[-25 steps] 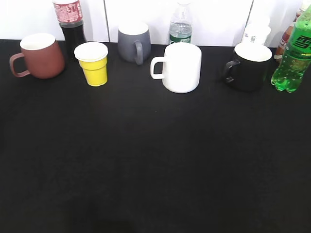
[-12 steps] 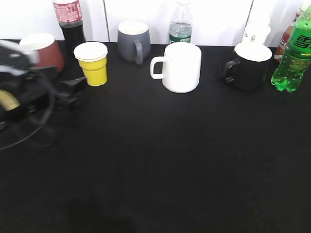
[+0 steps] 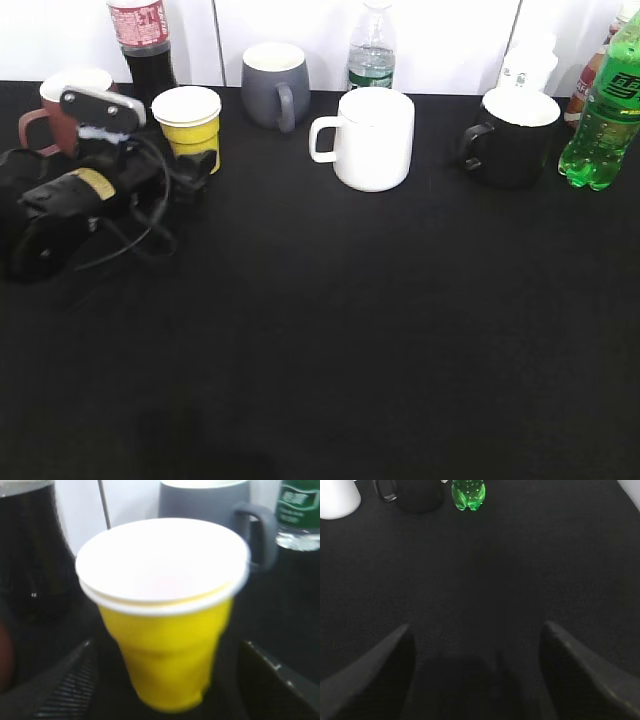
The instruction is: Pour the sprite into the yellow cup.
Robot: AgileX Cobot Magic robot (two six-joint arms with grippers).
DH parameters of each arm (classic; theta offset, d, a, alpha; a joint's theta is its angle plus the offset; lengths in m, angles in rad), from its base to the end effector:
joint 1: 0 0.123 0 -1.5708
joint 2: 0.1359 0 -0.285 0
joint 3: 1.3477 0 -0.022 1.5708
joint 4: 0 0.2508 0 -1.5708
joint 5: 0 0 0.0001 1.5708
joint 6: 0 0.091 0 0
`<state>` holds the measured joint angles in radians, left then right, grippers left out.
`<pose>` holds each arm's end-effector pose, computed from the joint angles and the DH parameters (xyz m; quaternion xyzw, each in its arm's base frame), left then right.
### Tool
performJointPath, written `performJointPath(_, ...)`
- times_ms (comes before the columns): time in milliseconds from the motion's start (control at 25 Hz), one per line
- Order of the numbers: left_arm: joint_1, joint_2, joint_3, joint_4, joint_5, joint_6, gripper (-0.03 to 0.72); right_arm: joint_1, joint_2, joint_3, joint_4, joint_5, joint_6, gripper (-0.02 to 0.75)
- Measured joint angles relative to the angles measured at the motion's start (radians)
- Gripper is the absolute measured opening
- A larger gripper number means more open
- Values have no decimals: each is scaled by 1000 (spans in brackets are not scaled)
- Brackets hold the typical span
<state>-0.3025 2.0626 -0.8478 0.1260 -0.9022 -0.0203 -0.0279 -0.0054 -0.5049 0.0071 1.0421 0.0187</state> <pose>0.3629 -0.1226 0.1159 0.1705 0.7642 -0.1141 0.6115 -0.0055 0.0007 0.2801 0.0196 0.8454 0.0011 0.5338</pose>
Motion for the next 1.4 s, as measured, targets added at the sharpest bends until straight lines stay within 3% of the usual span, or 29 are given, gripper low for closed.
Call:
performJointPath(400, 0, 156, -237, -1, 63, -3, 659, 0, 0, 0, 0, 0, 0, 586)
performJointPath(560, 0, 174, -266, -5, 46, -3, 652, 0, 0, 0, 0, 0, 0, 586)
performJointPath(720, 0, 178, -266, 4, -10, -3, 520, 0, 0, 0, 0, 0, 0, 586)
performJointPath(920, 0, 167, -260, 43, -52, -4, 481, 0, 0, 0, 0, 0, 0, 586)
performJointPath(1120, 0, -17, -35, 97, -224, -27, 480, 0, 0, 0, 0, 0, 0, 586)
performJointPath(1280, 0, -195, 192, 280, -302, -36, 480, 0, 10, -11, 2, -26, 0, 586)
performJointPath(1400, 0, -277, 310, 371, -304, -37, 480, 0, 107, 13, 1, -329, 0, 586)
